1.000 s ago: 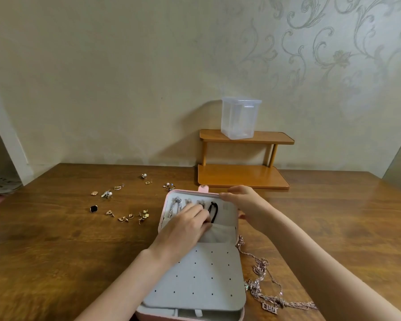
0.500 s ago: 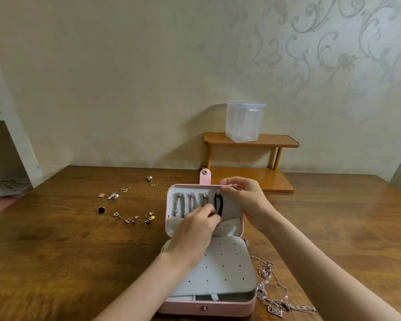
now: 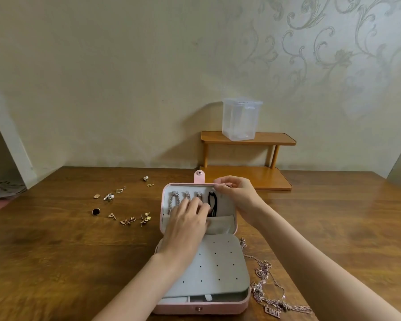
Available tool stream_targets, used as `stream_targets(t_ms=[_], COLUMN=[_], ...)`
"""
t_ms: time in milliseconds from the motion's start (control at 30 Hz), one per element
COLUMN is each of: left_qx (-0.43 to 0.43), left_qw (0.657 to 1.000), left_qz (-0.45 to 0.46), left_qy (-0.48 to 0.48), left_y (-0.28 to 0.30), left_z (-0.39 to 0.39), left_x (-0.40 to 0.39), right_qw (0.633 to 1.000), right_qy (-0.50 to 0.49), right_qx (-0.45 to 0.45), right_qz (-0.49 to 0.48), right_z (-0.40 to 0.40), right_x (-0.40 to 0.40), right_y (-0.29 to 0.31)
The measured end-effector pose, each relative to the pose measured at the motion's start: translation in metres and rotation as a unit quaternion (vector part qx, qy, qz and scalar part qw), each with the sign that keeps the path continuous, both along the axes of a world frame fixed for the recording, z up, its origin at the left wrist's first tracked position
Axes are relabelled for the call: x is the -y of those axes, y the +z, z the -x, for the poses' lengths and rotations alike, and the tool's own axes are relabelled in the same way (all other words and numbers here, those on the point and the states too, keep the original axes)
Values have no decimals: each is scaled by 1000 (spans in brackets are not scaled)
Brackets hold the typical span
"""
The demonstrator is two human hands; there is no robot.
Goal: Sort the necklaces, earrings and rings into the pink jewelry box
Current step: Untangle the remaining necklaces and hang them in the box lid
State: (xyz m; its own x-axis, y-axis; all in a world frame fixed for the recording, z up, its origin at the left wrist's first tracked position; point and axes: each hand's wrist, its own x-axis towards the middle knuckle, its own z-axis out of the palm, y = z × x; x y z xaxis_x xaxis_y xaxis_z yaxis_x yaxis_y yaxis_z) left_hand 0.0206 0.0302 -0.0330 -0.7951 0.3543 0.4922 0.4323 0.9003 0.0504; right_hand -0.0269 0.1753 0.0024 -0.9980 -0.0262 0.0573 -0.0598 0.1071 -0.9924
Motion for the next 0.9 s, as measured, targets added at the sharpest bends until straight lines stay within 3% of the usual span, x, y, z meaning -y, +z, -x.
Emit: stream_targets(t_ms=[100,233,400,567,667,833,900], left_qx=[-17,59,96,118,145,146,122], left_qw=[999,993,989,989,987,988,989], left_qz=[-23,-35,-45,-27,-8,-16,-31], left_qy=[-34,-94,-98,-85,-65,-53,-71], left_y=[-10,-24,-20,-14,-10,2,11], left_z=[-5,-16,-16,-10,-7,-11,-12], left_x=[0,-5,-5,-7,-8,-14,-21], right_qw=[1000,999,988,962,930,796,785], right_qy=[6,-4,-35,-4,38,203,212], right_qx=[15,42,74,51,26,95,59], right_qz=[-15,-26,-131,-268,-364,-562,-579], right_z=[8,21,26,15,-4,-53,-67], right_x=[5,9,6,-10,-38,-73,-78], right_y=[-2,-11,-36,-17,6,11,7])
